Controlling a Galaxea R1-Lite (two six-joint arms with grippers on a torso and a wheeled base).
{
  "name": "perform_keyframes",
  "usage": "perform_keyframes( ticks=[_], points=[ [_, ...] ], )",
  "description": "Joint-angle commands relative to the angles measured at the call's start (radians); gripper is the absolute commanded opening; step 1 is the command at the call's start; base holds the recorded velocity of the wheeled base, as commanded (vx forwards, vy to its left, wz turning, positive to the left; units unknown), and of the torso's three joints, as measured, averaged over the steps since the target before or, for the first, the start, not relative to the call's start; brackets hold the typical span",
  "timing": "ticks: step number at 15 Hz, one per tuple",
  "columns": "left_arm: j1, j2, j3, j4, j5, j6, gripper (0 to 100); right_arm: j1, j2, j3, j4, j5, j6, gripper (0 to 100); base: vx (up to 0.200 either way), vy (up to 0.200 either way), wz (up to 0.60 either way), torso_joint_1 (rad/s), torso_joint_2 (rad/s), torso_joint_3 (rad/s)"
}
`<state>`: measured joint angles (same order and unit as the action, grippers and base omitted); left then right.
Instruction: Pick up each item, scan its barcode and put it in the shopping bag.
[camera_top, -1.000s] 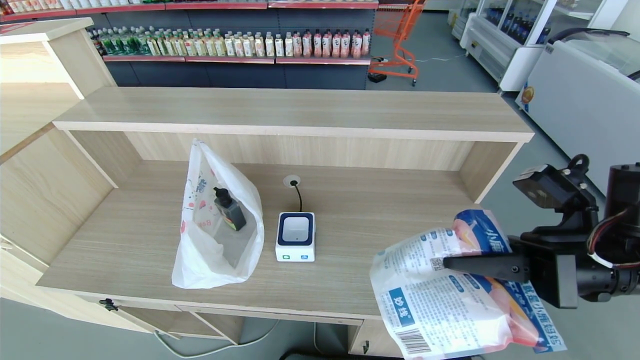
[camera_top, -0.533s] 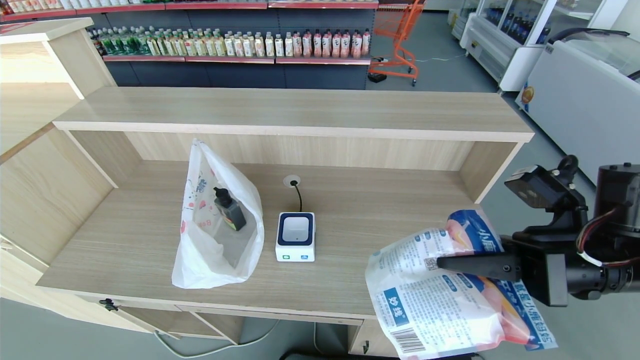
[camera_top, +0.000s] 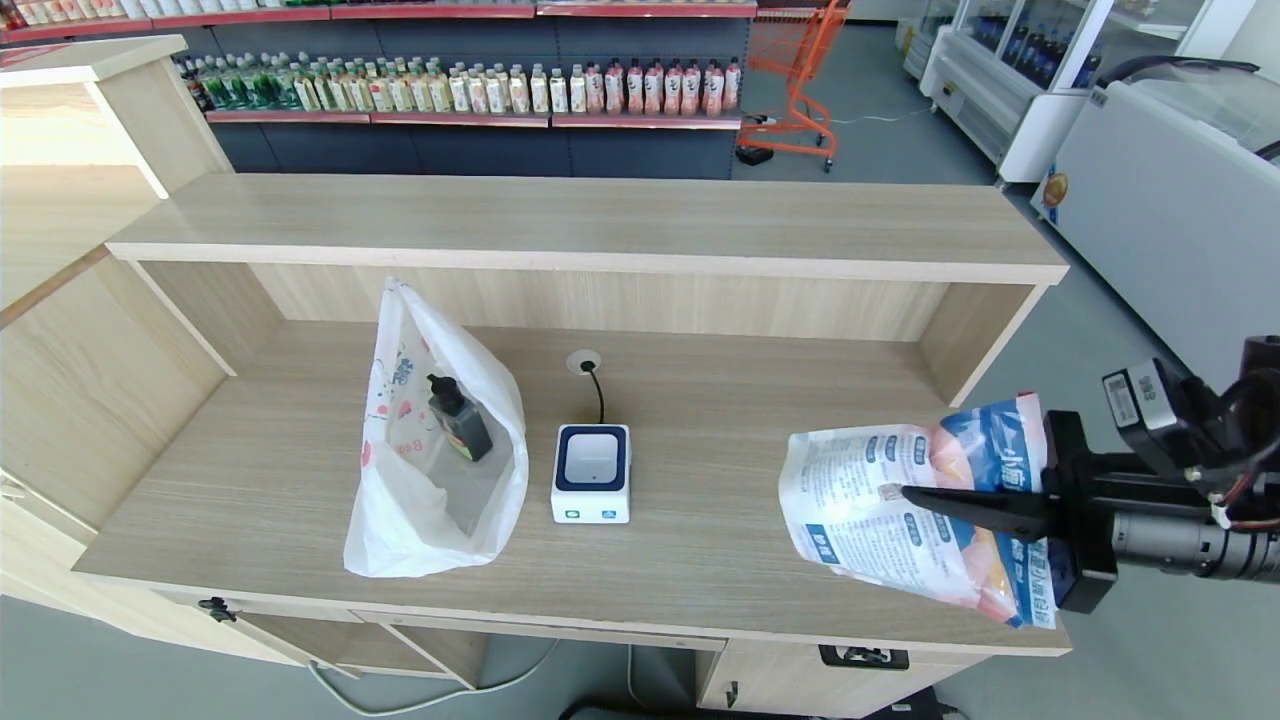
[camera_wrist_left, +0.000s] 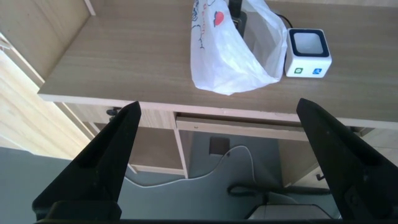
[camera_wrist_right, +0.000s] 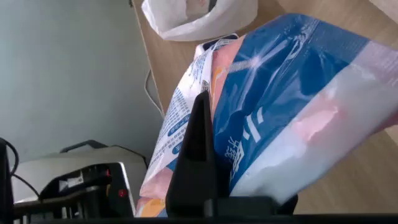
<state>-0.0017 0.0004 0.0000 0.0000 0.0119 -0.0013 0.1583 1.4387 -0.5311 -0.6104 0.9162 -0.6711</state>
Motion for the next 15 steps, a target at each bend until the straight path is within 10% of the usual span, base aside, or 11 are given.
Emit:
perform_keyframes(
  ticks=[1, 7, 15],
  points=[
    [0.000, 0.000, 0.000, 0.000, 0.000, 0.001, 100, -0.132, -0.031, 0.063, 0.008, -0.048, -0.173, 0, 0.000, 0.000, 0.00, 0.000, 0.00, 0.000],
    [0.000, 0.000, 0.000, 0.000, 0.000, 0.000, 100, -0.177, -0.092, 0.100, -0.005, -0.275, -0.315, 0, 0.000, 0.000, 0.00, 0.000, 0.00, 0.000],
    [0.000, 0.000, 0.000, 0.000, 0.000, 0.001, 100, -0.178, -0.152, 0.123, -0.002, -0.312, -0.308, 0, 0.000, 0.000, 0.00, 0.000, 0.00, 0.000]
  ],
)
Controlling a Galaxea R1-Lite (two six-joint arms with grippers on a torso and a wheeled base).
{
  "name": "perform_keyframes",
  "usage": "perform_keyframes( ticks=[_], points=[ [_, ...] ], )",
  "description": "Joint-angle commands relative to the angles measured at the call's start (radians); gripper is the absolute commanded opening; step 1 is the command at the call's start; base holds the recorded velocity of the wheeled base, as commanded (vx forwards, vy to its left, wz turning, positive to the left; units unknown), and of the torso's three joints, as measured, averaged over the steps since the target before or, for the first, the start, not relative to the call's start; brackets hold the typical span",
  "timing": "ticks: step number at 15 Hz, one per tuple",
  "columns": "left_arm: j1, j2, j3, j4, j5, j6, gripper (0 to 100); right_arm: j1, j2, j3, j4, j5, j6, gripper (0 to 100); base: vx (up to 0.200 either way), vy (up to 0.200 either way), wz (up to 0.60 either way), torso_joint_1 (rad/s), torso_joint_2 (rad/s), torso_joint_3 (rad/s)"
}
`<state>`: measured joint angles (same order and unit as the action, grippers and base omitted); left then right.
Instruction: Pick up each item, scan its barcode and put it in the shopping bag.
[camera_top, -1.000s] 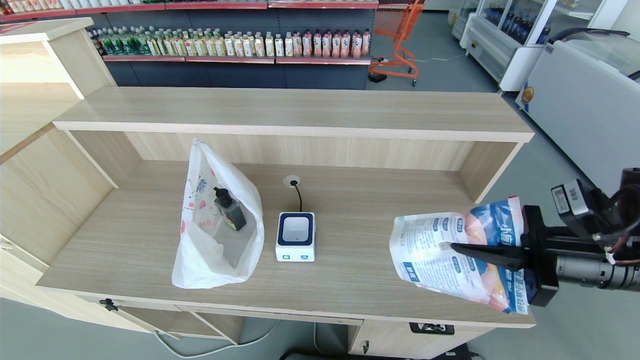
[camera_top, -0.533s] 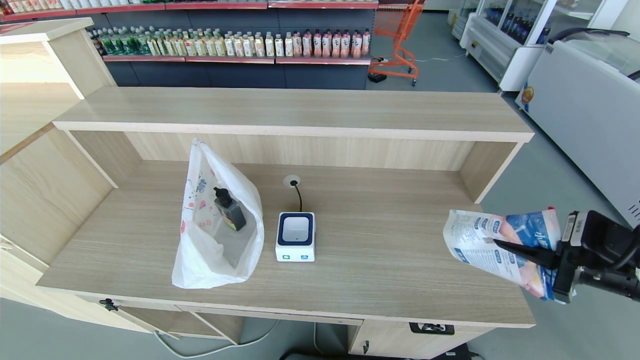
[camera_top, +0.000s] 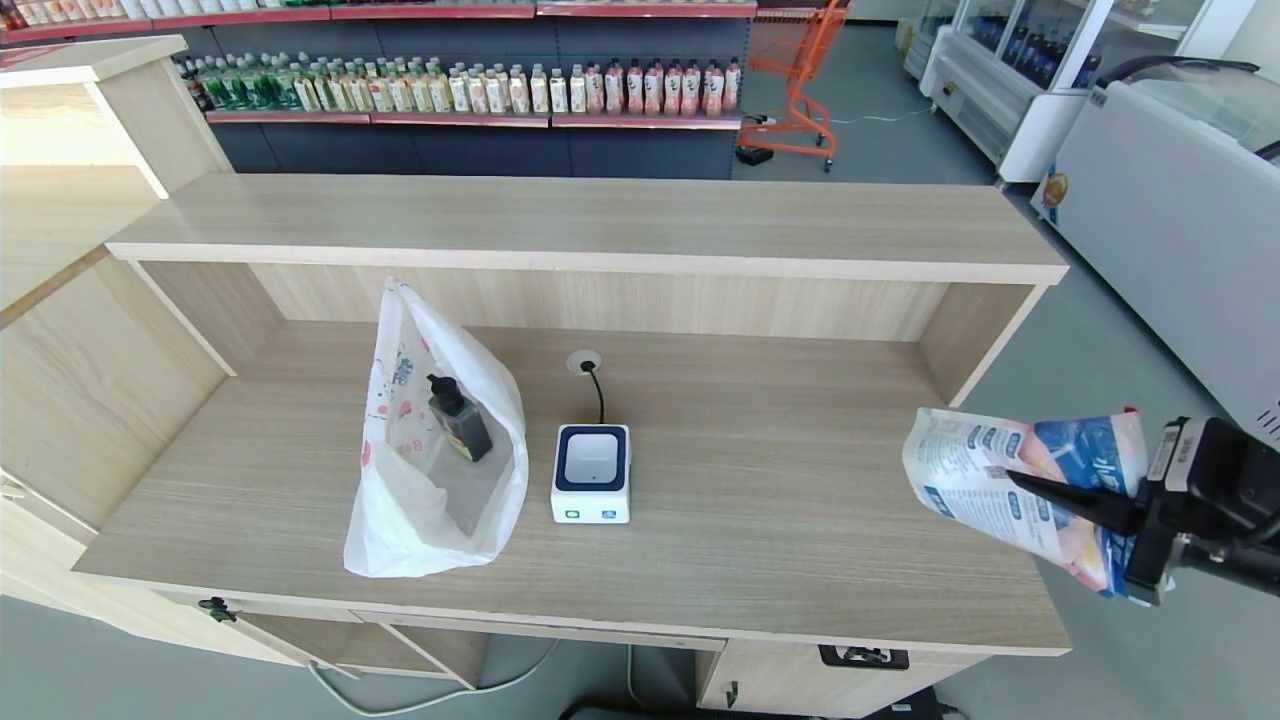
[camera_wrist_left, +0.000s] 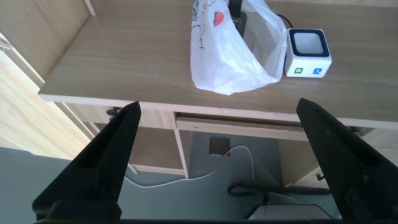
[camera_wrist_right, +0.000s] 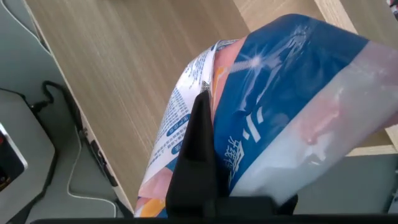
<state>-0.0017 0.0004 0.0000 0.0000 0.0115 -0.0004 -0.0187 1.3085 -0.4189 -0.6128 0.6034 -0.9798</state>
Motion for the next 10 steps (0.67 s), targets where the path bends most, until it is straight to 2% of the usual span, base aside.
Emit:
perform_keyframes(
  ticks=[1, 2, 10],
  points=[
    [0.000, 0.000, 0.000, 0.000, 0.001, 0.000, 100, -0.003, -0.038, 0.019, 0.001, 0.001, 0.023, 0, 0.000, 0.000, 0.00, 0.000, 0.00, 0.000],
    [0.000, 0.000, 0.000, 0.000, 0.001, 0.000, 100, -0.004, -0.054, 0.028, 0.001, 0.001, 0.049, 0, 0.000, 0.000, 0.00, 0.000, 0.00, 0.000],
    [0.002, 0.000, 0.000, 0.000, 0.001, 0.003, 100, -0.004, -0.097, 0.051, 0.001, 0.003, 0.107, 0, 0.000, 0.200, 0.00, 0.002, 0.00, 0.001]
  ],
)
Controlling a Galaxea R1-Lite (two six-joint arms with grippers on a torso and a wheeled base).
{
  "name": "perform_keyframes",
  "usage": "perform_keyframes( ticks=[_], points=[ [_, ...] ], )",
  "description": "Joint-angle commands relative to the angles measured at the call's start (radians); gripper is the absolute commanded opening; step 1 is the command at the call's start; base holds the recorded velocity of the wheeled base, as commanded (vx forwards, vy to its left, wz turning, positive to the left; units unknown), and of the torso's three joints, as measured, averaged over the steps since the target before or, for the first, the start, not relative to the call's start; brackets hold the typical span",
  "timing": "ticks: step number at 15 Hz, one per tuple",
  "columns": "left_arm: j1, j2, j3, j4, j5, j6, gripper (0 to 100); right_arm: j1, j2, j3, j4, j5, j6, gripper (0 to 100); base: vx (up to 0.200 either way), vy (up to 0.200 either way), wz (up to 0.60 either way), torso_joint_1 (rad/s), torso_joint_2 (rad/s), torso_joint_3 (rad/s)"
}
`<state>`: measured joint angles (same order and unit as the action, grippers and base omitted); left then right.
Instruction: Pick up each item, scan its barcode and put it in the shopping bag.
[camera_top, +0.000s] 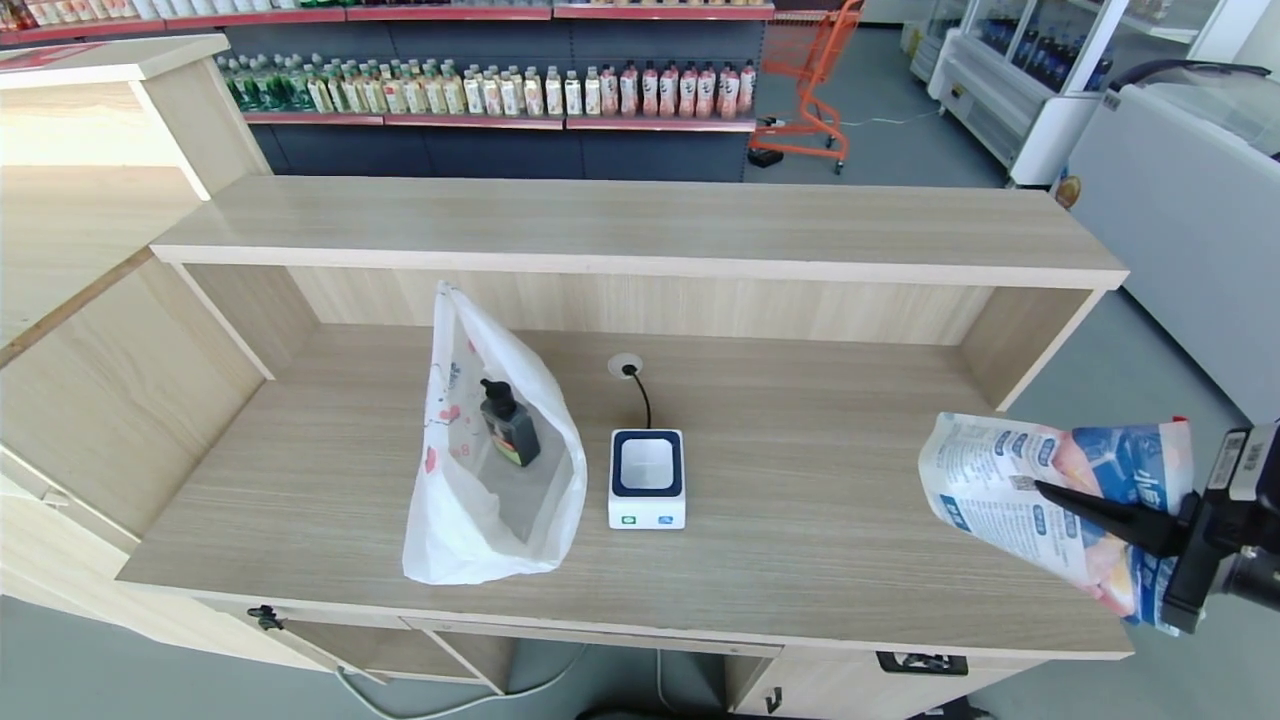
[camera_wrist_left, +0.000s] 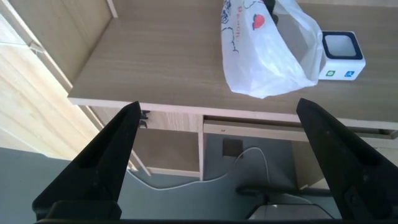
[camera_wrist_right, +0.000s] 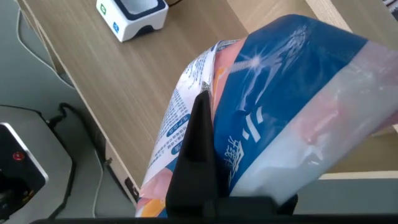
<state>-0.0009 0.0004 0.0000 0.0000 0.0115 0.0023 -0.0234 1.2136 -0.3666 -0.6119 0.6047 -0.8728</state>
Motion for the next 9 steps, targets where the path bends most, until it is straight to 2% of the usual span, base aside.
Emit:
perform_keyframes(
  ticks=[1, 5, 9],
  points=[
    [-0.001, 0.000, 0.000, 0.000, 0.001, 0.002, 100, -0.001, 0.001, -0.005, 0.000, 0.000, 0.000, 0, 0.000, 0.200, 0.00, 0.002, 0.00, -0.002],
    [-0.001, 0.000, 0.000, 0.000, 0.001, 0.005, 100, -0.001, 0.027, -0.029, 0.000, 0.000, 0.000, 0, 0.000, 0.200, 0.00, 0.007, 0.00, 0.004],
    [-0.001, 0.000, 0.000, 0.000, 0.001, 0.004, 100, -0.001, 0.032, -0.029, 0.000, 0.003, 0.001, 0, 0.000, 0.000, 0.00, 0.000, 0.00, 0.000]
  ],
)
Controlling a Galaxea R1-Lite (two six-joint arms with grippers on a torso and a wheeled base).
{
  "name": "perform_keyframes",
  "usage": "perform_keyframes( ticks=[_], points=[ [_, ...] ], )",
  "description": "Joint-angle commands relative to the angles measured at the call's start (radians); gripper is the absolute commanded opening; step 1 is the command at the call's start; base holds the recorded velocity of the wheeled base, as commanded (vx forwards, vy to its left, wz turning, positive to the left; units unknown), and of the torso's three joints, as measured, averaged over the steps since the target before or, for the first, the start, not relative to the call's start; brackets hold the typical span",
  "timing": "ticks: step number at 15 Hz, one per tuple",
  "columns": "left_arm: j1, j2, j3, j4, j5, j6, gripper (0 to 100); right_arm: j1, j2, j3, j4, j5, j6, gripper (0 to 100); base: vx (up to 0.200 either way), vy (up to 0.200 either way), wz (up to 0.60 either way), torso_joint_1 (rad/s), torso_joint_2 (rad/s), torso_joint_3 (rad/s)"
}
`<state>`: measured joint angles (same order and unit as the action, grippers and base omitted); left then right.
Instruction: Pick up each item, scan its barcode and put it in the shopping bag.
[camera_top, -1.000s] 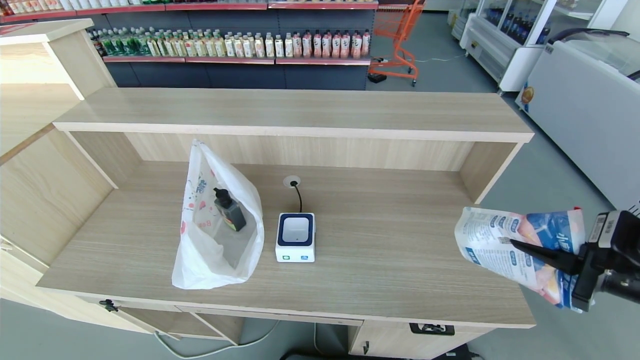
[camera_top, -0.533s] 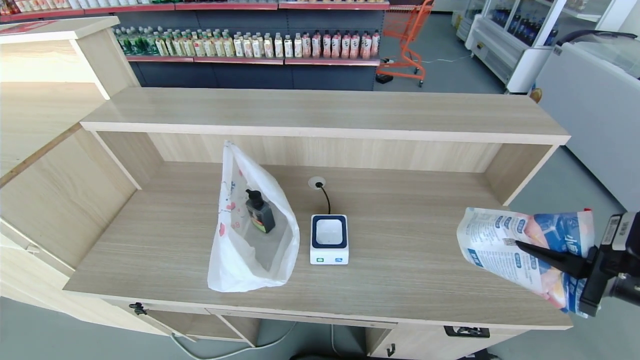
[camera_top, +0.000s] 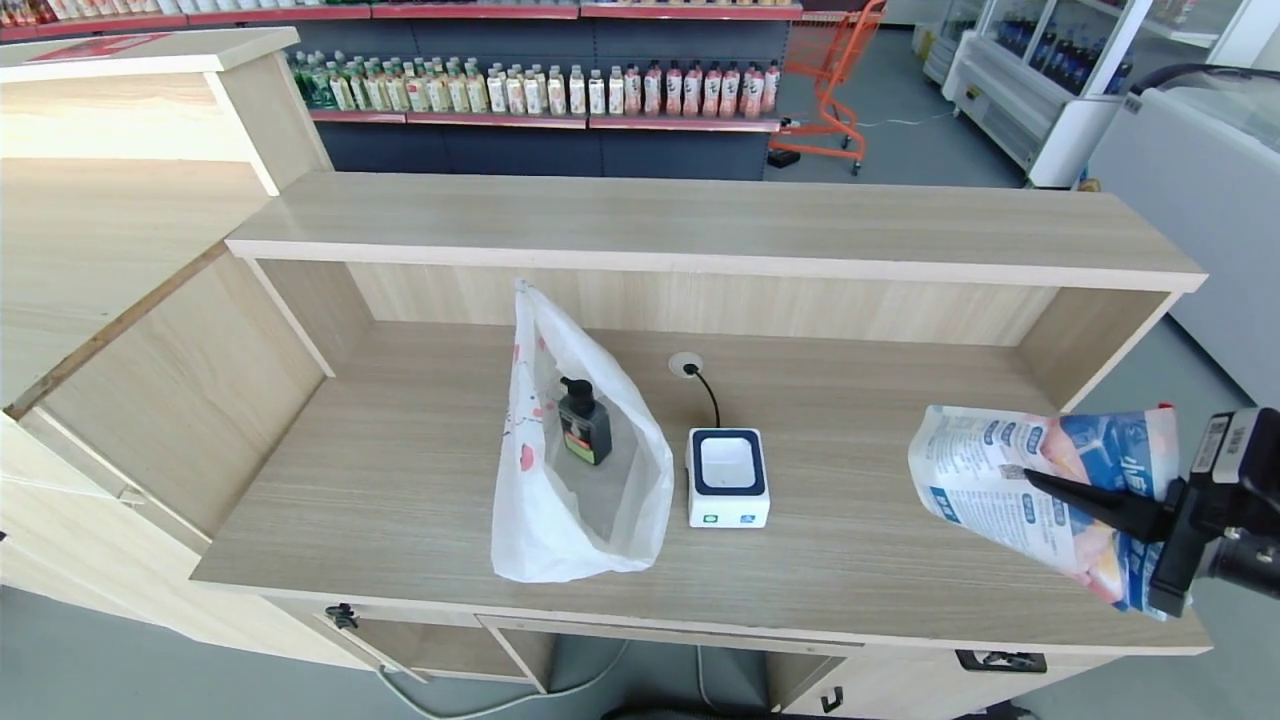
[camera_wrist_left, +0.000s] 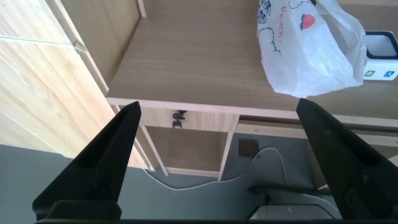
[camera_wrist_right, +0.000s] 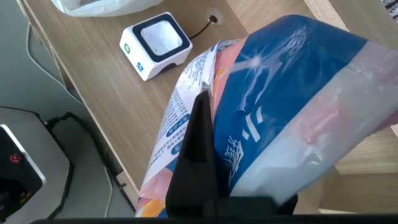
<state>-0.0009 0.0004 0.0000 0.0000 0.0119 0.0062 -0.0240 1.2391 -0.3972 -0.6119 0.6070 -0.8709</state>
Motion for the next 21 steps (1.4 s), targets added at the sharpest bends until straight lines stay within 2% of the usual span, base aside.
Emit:
perform_keyframes(
  ticks=[1, 7, 11, 17, 21],
  points=[
    [-0.001, 0.000, 0.000, 0.000, 0.000, 0.001, 100, 0.001, 0.010, 0.000, 0.000, 0.002, 0.000, 0, 0.000, 0.000, 0.00, 0.000, 0.00, 0.000],
    [-0.001, 0.000, 0.000, 0.000, 0.000, 0.001, 100, 0.021, 0.071, -0.032, -0.003, 0.014, 0.015, 0, 0.200, 0.200, 0.00, 0.006, 0.00, 0.000],
    [-0.001, 0.000, 0.000, 0.000, 0.000, -0.006, 100, 0.047, 0.183, -0.064, -0.005, 0.014, -0.002, 0, 0.050, 0.000, 0.00, 0.002, 0.00, 0.001],
    [-0.001, 0.000, 0.000, 0.000, 0.000, -0.006, 100, 0.099, 0.304, -0.061, -0.003, 0.074, -0.243, 0, 0.000, 0.000, 0.00, 0.000, 0.00, 0.000],
    [-0.001, 0.000, 0.000, 0.000, 0.000, -0.006, 100, 0.098, 0.461, -0.081, -0.088, 0.195, -0.416, 0, 0.000, 0.000, 0.00, 0.000, 0.00, 0.000]
  ],
)
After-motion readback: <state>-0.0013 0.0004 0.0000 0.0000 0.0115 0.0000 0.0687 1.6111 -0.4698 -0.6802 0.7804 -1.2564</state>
